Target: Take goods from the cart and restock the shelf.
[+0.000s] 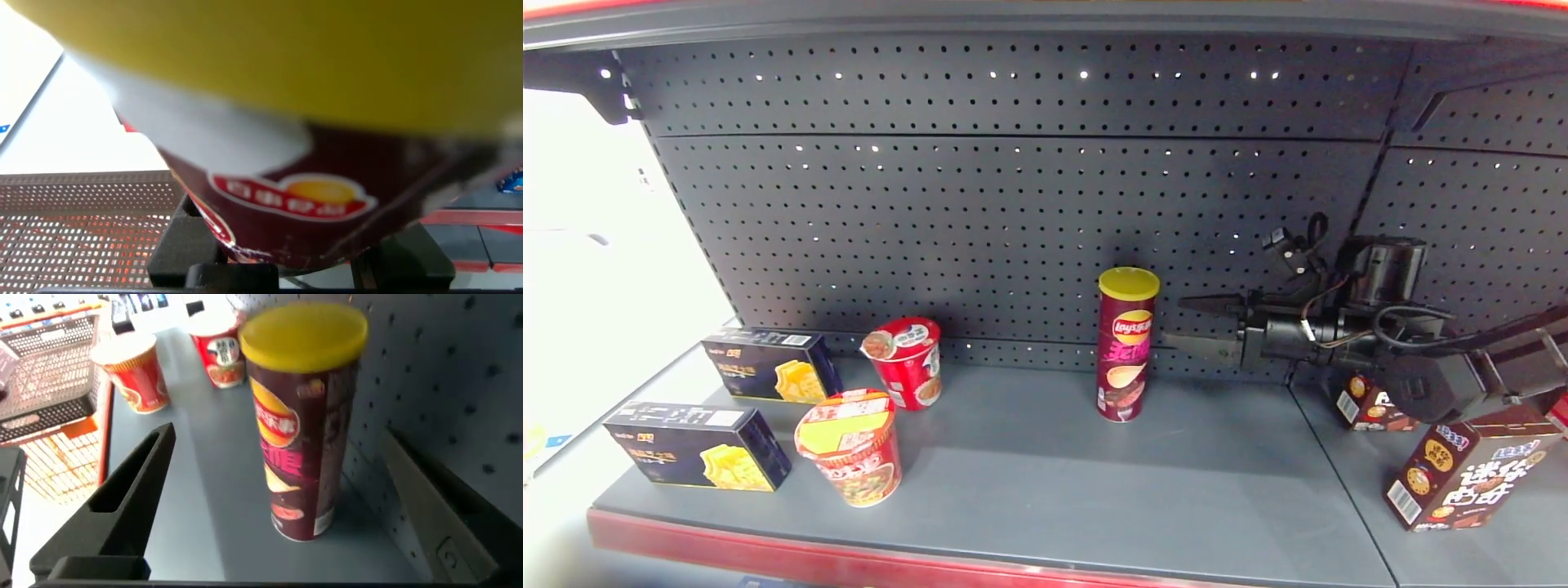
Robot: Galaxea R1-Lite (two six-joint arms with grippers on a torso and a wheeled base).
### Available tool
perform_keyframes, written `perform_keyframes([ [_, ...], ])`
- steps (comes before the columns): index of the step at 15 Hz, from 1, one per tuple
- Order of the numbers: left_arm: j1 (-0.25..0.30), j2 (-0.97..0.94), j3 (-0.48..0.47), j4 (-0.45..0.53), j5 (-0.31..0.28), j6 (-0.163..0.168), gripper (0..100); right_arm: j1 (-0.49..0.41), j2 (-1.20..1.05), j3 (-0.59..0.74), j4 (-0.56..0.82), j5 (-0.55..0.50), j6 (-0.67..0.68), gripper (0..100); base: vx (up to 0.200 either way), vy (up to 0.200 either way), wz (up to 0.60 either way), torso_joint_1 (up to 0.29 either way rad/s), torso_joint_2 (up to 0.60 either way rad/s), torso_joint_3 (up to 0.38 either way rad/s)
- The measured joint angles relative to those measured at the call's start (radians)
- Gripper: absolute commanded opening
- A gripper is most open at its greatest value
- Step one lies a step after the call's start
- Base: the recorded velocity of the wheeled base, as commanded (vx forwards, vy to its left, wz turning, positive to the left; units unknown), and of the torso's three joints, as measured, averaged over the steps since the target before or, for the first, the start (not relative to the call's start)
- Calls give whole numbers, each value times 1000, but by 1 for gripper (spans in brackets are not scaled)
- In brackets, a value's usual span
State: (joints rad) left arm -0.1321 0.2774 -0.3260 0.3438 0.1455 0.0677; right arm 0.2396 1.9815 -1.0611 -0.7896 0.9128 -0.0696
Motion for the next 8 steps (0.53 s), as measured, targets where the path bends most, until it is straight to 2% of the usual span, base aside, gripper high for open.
perform_keyframes([
  [8, 0, 6, 7, 0, -8, 0, 0, 16, 100, -58, -7, 0, -6, 100, 0, 0, 0, 0, 0, 0],
])
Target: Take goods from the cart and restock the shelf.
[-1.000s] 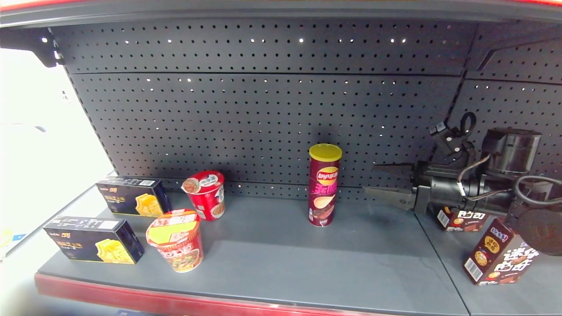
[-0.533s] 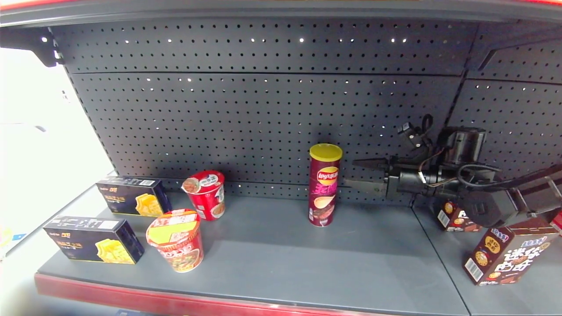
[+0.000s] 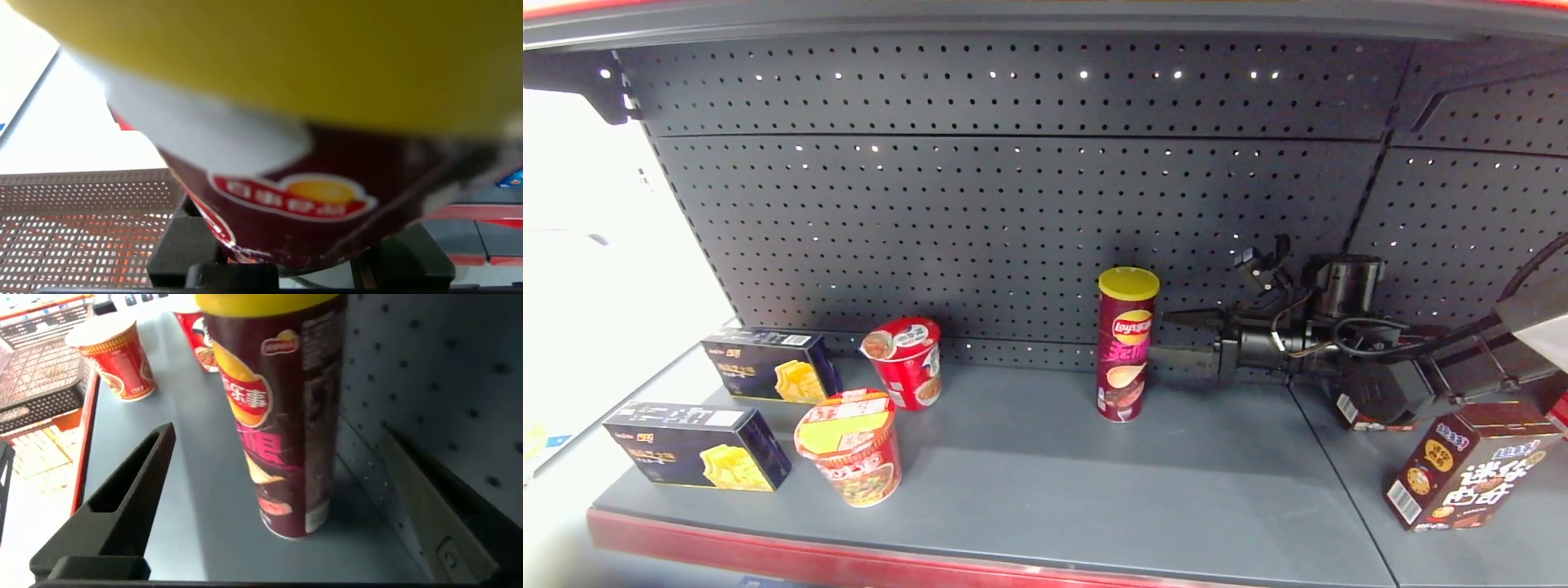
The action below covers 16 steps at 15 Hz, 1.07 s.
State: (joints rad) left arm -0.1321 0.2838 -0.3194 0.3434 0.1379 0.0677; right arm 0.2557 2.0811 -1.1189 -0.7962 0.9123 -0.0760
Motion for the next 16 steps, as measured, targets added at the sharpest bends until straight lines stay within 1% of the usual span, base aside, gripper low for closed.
perform_keyframes([
  [4, 0, 0, 6, 0, 0, 0, 0, 27, 52, -22, -26, -1, 0, 100, 0, 0, 0, 0, 0, 0],
  [11, 2, -1, 11, 3, 0, -1, 0, 47, 135, -92, -29, -1, 0, 100, 0, 0, 0, 0, 0, 0],
  [16, 2, -2, 16, 3, 0, -1, 0, 65, 183, -102, -59, -1, 0, 100, 0, 0, 0, 0, 0, 0],
])
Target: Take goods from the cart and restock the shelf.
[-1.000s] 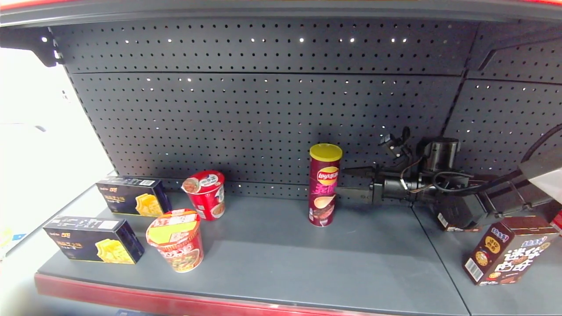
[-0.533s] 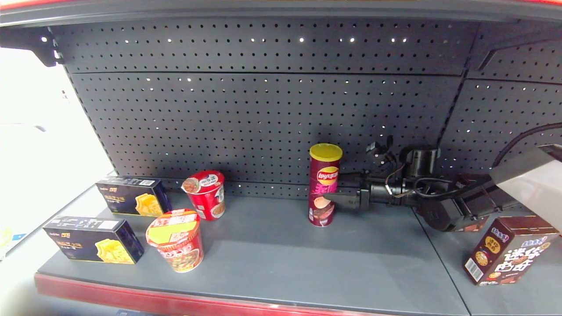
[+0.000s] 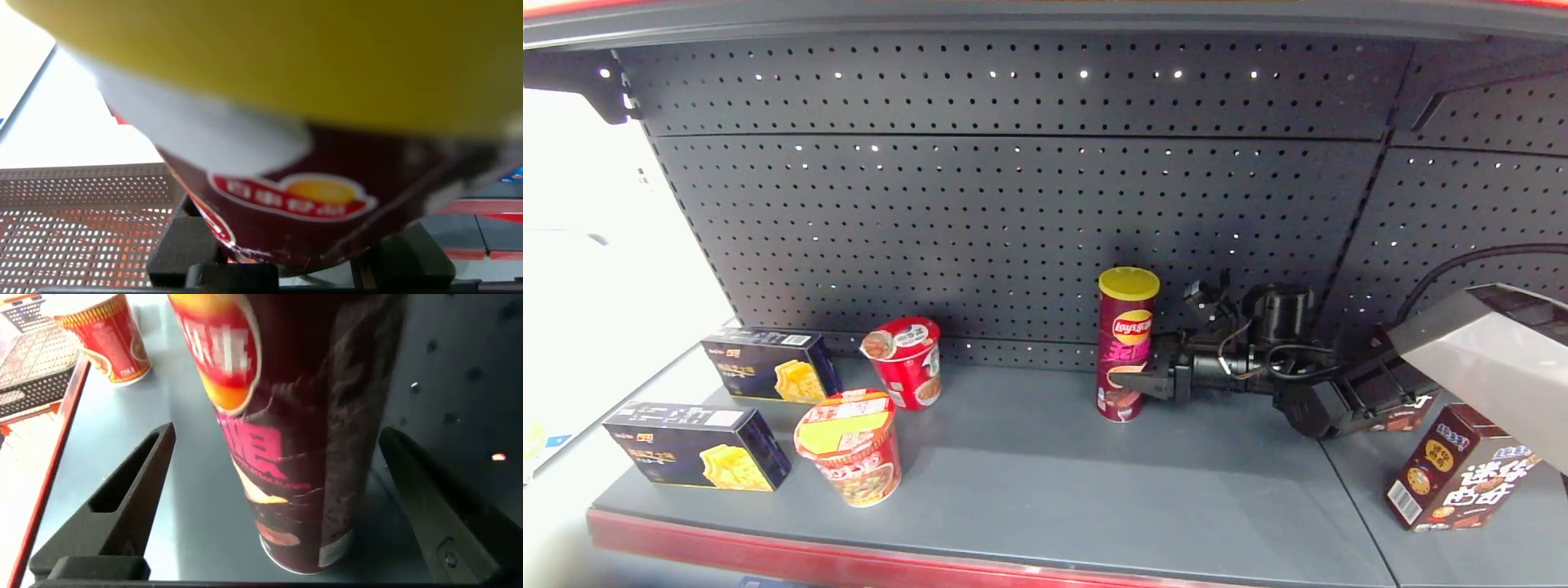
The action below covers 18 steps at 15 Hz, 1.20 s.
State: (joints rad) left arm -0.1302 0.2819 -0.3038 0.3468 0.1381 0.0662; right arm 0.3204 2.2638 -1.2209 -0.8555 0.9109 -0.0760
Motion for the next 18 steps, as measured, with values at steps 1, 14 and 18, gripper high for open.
perform_keyframes([
  [1, 0, 0, 0, 0, 0, 0, 0, 3, 8, -3, 0, 0, 0, 100, 0, 0, 0, 0, 0, 0],
  [14, 1, -2, 8, 2, 1, -6, 0, 28, 122, -128, -13, -6, 1, 0, 0, 0, 0, 0, 0, 0],
  [18, 1, -2, 11, 3, 1, -6, 0, 42, 127, -130, -21, -23, 1, 0, 0, 0, 0, 0, 0, 0],
])
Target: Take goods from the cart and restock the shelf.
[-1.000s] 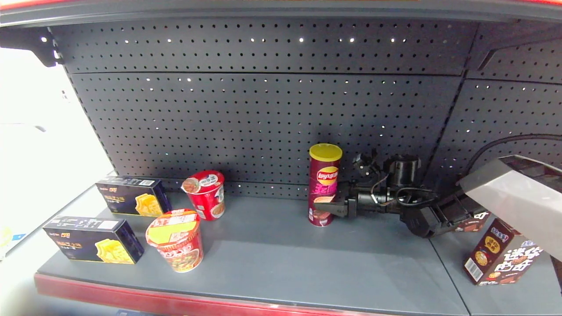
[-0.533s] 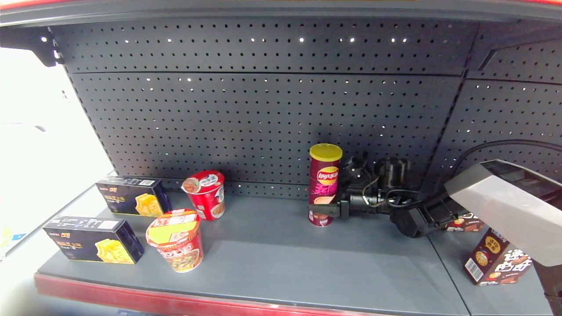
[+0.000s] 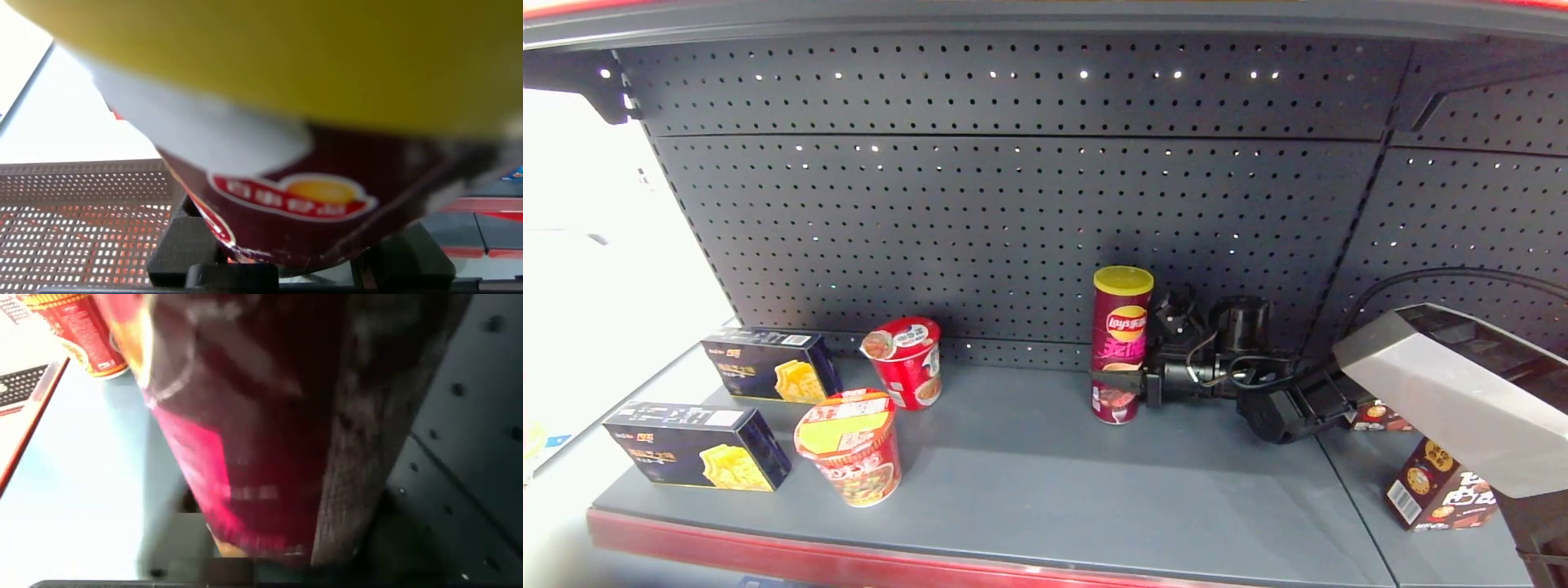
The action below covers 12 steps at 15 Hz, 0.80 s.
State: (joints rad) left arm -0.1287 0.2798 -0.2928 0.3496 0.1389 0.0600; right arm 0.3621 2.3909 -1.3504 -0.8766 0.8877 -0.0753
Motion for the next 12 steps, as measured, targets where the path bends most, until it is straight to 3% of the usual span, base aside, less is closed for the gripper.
perform_keyframes([
  [6, 2, -16, 18, 0, 1, -11, 0, 49, -107, 129, -26, -186, 0, 0, 0, 0, 0, 0, 0, 0],
  [8, 2, -36, 29, 2, 0, -39, 0, 73, -169, 241, -92, -221, 1, 0, 0, 0, 0, 0, 0, 0],
  [12, 0, -55, 39, -1, -1, -40, 0, 93, -315, 477, -171, -208, 2, 0, 0, 0, 0, 0, 0, 0],
])
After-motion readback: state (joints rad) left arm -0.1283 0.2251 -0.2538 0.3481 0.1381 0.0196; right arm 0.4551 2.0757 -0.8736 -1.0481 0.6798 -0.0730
